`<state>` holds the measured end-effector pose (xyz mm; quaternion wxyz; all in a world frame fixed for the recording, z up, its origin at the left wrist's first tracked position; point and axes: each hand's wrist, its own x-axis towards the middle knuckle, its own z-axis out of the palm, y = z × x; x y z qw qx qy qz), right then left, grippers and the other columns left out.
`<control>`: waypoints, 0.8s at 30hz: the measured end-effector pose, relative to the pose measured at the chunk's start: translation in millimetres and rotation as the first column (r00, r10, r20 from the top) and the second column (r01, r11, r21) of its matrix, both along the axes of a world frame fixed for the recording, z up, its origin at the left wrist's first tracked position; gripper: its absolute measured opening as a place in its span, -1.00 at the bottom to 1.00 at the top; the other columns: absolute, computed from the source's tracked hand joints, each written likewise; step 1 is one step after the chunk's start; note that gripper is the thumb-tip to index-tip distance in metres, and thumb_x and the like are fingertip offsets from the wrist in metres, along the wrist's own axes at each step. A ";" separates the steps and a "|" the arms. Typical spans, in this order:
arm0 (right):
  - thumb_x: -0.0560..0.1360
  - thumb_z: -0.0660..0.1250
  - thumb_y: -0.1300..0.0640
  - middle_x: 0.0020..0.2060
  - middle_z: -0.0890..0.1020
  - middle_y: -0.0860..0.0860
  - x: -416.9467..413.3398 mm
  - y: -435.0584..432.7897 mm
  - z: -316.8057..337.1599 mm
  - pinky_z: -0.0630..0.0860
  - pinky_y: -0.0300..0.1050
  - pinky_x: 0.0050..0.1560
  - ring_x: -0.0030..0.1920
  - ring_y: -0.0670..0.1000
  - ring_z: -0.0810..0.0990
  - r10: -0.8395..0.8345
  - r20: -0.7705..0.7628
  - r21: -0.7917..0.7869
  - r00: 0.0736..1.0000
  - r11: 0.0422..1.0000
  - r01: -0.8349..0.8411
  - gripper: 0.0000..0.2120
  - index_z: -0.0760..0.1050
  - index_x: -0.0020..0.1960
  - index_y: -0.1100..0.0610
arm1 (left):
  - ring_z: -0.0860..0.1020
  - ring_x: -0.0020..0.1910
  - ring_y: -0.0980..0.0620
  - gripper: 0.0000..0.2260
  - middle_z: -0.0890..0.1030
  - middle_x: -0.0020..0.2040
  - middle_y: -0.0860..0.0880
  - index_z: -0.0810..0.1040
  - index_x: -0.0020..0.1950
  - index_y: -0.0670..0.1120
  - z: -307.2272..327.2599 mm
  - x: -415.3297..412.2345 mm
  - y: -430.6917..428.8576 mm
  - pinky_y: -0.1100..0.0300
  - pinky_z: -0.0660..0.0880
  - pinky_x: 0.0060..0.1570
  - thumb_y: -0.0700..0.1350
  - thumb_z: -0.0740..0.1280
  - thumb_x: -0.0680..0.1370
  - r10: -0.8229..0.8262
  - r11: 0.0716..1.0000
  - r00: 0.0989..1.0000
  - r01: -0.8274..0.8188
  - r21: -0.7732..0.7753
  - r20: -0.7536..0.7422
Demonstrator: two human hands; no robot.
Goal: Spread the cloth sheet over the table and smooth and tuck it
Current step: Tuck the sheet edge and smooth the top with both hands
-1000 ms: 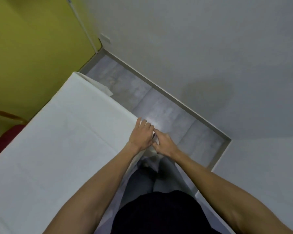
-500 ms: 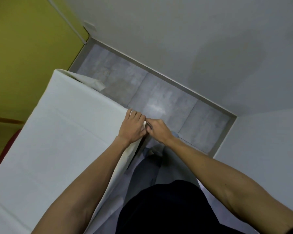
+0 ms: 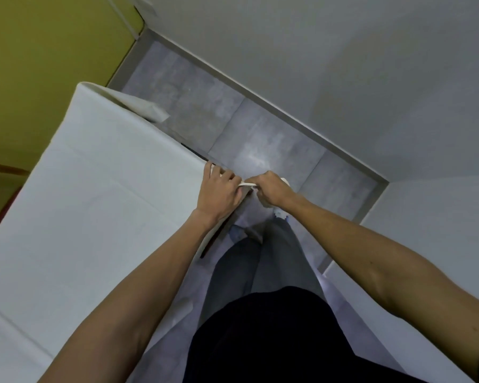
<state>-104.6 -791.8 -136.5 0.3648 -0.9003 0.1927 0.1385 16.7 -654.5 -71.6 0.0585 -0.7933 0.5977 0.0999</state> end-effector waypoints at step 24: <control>0.50 0.35 0.27 0.10 0.64 0.15 7.1 -54.1 -24.3 0.57 0.08 0.11 0.09 0.17 0.62 -0.037 -0.307 -0.205 0.951 0.978 -0.028 -0.71 0.58 0.22 0.15 | 0.51 -0.02 -0.04 -0.46 0.68 -0.11 0.03 0.70 -0.03 -0.03 7.7 -1.1 -10.6 -0.04 0.26 0.27 0.11 -0.07 0.64 0.061 0.991 0.998 -0.059 0.118 -0.009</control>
